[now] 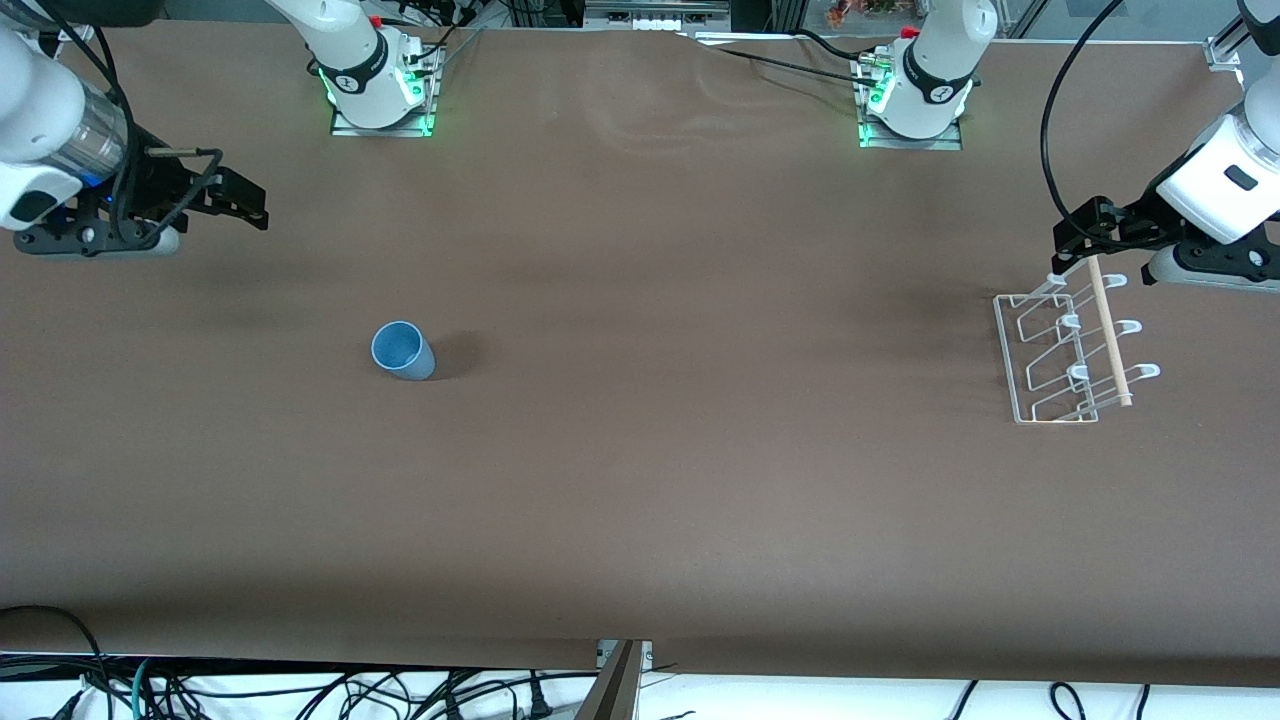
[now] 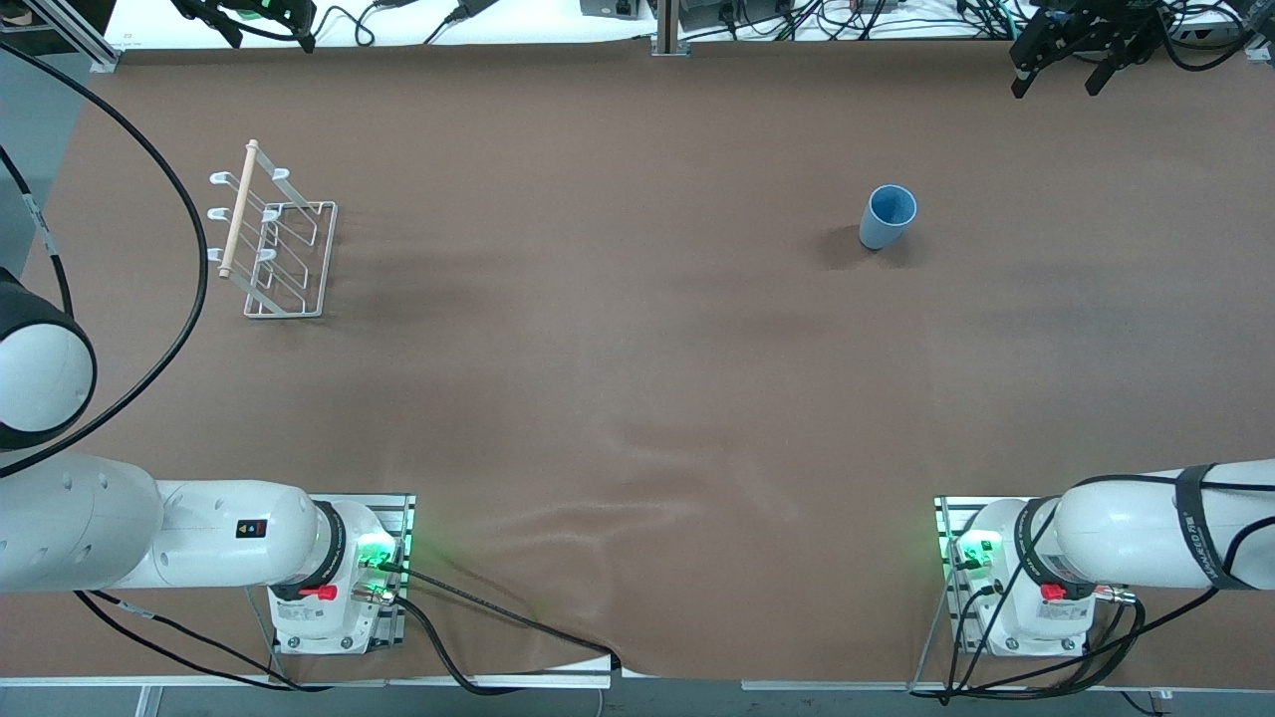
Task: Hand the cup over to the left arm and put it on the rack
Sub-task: 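Move the right gripper toward the light-blue cup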
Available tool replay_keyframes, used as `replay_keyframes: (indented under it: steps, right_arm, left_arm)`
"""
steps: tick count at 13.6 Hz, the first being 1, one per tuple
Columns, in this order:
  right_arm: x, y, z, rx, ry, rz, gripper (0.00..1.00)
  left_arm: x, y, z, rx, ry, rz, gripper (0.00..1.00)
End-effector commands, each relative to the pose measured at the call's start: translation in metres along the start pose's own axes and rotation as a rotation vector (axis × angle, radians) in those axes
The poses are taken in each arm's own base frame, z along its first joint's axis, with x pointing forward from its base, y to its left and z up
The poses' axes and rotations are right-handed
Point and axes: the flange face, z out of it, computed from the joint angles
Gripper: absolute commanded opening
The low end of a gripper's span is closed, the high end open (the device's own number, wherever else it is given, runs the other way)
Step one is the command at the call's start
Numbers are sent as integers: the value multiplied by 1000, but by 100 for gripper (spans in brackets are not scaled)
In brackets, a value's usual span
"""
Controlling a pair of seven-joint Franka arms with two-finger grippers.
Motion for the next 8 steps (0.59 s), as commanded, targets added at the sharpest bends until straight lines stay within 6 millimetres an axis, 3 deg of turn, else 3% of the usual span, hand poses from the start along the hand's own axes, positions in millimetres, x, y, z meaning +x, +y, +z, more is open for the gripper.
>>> replay_keyframes:
  steps: [1,4,8]
  right_arm:
    - [14,0,17,-6,-2,-13,99]
    - [41,0,52,-1,-9,-13,99]
    - [80,-8,123,-3,-42,-28,99]
  left_arm:
    - [4,-4,-5,14,-2,6,100]
    - [4,-4,-5,14,-4,6,100]
    - [4,-3,-5,13,-2,6,100]
